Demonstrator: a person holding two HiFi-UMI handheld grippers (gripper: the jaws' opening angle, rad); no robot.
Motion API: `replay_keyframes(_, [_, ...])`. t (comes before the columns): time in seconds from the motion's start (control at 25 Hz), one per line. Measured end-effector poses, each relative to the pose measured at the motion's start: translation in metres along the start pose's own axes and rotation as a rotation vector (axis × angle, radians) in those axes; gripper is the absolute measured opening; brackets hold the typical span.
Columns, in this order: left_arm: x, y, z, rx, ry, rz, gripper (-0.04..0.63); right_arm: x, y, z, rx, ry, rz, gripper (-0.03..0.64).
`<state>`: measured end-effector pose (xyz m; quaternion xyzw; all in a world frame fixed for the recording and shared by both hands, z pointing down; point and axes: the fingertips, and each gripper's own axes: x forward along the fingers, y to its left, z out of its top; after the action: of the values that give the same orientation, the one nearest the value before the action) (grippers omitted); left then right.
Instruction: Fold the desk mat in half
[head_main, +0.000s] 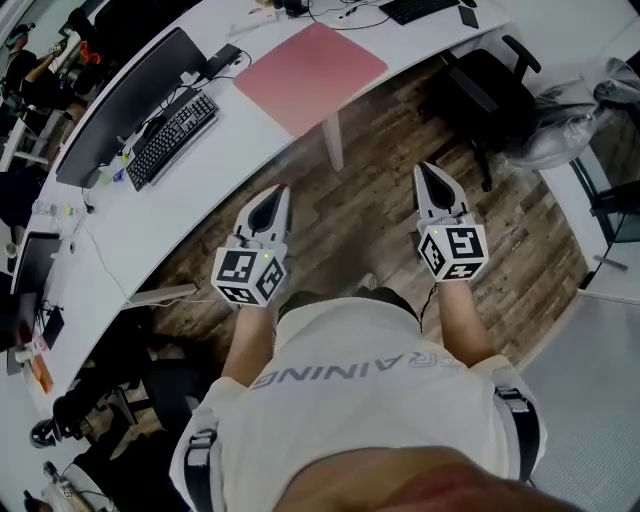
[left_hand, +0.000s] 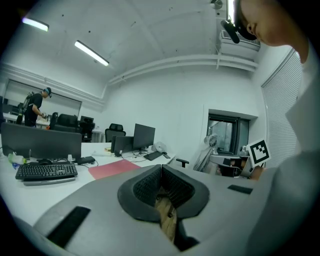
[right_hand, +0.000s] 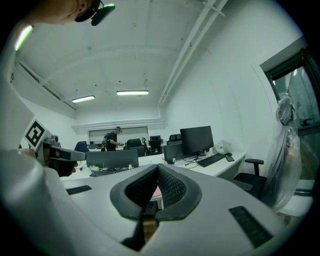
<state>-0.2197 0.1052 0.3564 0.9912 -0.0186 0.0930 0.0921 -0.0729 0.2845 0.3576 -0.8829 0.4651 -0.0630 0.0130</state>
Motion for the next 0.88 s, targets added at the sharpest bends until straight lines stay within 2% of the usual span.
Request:
replay_keyframes(0.44, [0.058,-0.032,0.002,0.015,0.003,-0.071,0.032,-0.013,-0.041,-0.002,-0.006,-0.012,-0.031,0.023])
replay_keyframes(0.72, [0.109,-0.012,0.009,-0.012,-0.010,-0.102,0.032,0.022,-0.077,0.020,-0.074,-0.045,-0.090,0.023])
replay_keyframes(0.88, [0.147,-0.003,0.028,-0.004,-0.031,-0.115,0.032,0.049,-0.111,0.036,-0.064,-0.046,-0.119,0.023])
